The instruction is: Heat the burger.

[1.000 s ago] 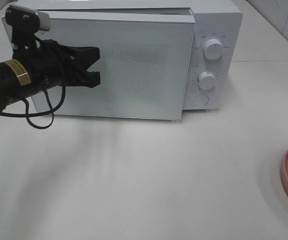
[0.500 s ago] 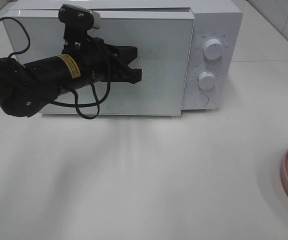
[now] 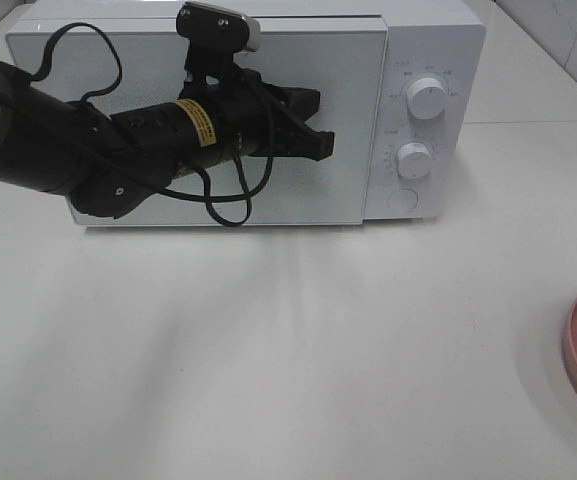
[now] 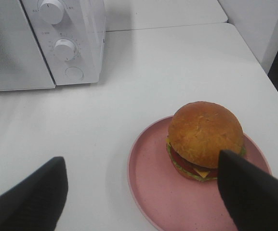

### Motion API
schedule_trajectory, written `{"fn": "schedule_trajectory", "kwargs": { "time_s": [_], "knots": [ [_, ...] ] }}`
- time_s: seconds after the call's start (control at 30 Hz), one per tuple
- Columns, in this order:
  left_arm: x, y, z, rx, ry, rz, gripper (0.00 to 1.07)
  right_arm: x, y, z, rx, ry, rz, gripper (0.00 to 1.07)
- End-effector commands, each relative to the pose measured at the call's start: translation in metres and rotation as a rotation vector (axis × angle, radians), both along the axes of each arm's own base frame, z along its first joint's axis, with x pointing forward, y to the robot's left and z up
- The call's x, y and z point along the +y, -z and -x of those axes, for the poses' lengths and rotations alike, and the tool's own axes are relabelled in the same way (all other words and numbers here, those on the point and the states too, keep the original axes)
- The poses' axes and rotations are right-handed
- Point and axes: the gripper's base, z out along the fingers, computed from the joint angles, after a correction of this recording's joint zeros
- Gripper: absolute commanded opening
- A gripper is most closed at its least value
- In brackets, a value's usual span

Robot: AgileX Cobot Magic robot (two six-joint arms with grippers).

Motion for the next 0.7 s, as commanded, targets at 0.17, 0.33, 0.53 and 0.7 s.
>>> {"fn": "schedule_trajectory", "kwargs": {
  "time_s": [0.17,0.33,0.53,0.7],
  "knots": [
    [0.005,-0.014,-0.030,-0.006,-0.114,0.084,0.00,0.000,0.000,0.004,-0.037,0.000,0.005,0.76],
    [0.003,-0.014,-0.033,-0.004,-0.109,0.071,0.00,0.000,0.000,0.004,-0.037,0.000,0.005,0.76],
    [-0.008,-0.016,-0.024,-0.009,-0.070,0.064,0.00,0.000,0.000,0.004,-0.037,0.000,0.005,0.76],
    [-0.018,-0.018,-0.014,0.024,-0.051,0.026,0.00,0.000,0.000,0.004,-0.037,0.000,0.005,0.76]
  ]
}}
